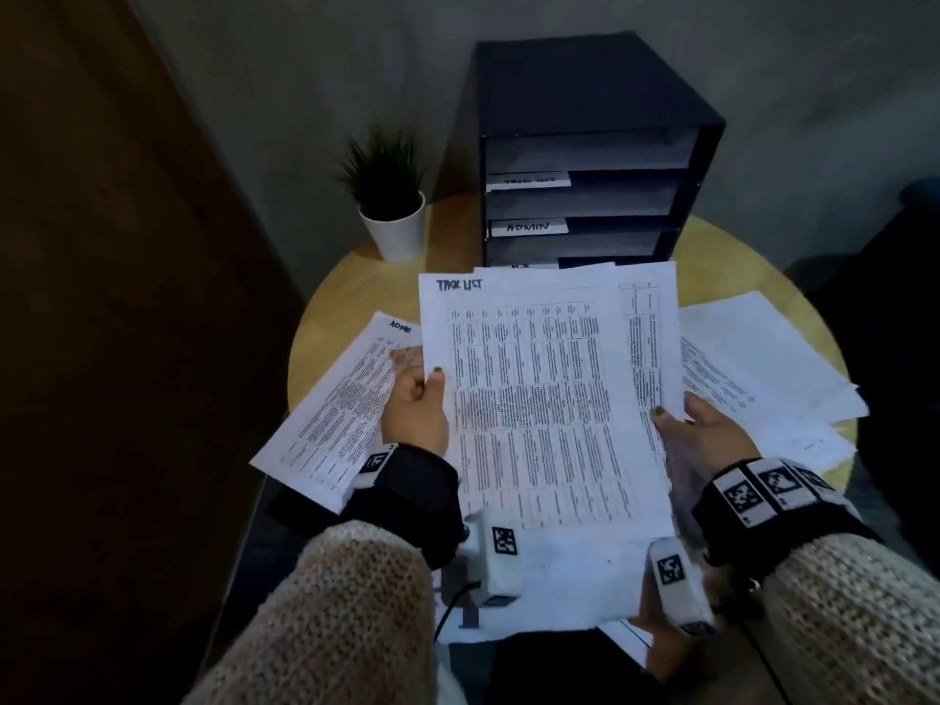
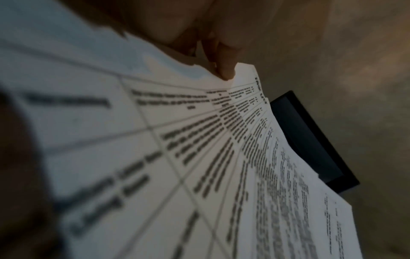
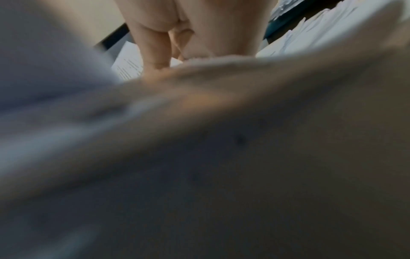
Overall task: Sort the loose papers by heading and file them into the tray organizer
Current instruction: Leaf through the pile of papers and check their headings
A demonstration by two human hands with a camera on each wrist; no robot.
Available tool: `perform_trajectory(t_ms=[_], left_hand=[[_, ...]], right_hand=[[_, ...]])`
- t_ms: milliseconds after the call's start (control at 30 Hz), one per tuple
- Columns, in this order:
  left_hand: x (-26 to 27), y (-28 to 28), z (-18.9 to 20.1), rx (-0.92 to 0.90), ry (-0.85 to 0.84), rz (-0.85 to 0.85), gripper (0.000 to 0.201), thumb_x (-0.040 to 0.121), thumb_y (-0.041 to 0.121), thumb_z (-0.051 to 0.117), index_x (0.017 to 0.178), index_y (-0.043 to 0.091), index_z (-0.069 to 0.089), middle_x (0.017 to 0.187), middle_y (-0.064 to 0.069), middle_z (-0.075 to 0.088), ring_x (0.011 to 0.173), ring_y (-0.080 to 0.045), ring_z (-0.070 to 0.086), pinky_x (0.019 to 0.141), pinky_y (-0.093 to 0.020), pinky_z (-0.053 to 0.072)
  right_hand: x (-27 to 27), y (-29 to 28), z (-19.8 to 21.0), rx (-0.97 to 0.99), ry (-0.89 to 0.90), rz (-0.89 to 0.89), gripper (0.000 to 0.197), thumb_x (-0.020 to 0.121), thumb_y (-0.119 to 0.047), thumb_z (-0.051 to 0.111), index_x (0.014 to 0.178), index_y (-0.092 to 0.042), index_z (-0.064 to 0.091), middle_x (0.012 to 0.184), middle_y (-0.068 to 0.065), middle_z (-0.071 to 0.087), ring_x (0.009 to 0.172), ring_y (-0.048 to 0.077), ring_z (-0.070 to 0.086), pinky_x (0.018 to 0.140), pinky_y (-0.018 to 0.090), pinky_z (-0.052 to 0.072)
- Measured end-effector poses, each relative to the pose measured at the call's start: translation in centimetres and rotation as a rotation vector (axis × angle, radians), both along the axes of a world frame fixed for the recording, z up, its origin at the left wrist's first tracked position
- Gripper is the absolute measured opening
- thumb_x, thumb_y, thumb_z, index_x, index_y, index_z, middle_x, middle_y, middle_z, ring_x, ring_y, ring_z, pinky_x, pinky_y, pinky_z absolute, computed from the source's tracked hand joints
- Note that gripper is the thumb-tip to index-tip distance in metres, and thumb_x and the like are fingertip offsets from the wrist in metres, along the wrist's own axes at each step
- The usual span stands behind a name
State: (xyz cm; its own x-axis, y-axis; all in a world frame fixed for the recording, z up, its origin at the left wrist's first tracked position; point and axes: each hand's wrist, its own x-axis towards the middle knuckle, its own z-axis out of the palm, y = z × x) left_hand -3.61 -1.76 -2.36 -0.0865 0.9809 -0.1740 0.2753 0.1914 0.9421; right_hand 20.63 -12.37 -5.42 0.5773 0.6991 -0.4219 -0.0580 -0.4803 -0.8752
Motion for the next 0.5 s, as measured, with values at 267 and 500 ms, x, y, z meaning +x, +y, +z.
perform_trajectory(t_ms=[267,500], left_hand=[[0.9,-1.1,-0.5,-0.100,0.061,-0.225,0.041,0.103,0.020,0.036,0.142,0.032,0.035,0.133,0.007,0.052,0.095,-0.020,0.053,0.079,-0.033,0.033],[0.8,-0.7,-0.8,-0.039,-0.028,-0.297,0.057,0.100,0.006,0.041,0.147,0.034,0.026,0.149,0.011,0.038,0.130,-0.019,0.045,0.105,-0.023,0.034]], right_hand=[[0.2,1.0,-0.5,0.098,0.065,0.022,0.034,0.094,-0.010,0.052,0.126,-0.021,0.054,0.116,0.010,0.063,0.093,0.015,0.070,0.102,0.042,0.043],[0.6,1.2,0.3,-0.144,-0.060,0.037,0.029,0.098,-0.035,0.040,0.114,-0.015,0.055,0.120,0.016,0.059,0.106,0.034,0.055,0.083,0.026,0.038]])
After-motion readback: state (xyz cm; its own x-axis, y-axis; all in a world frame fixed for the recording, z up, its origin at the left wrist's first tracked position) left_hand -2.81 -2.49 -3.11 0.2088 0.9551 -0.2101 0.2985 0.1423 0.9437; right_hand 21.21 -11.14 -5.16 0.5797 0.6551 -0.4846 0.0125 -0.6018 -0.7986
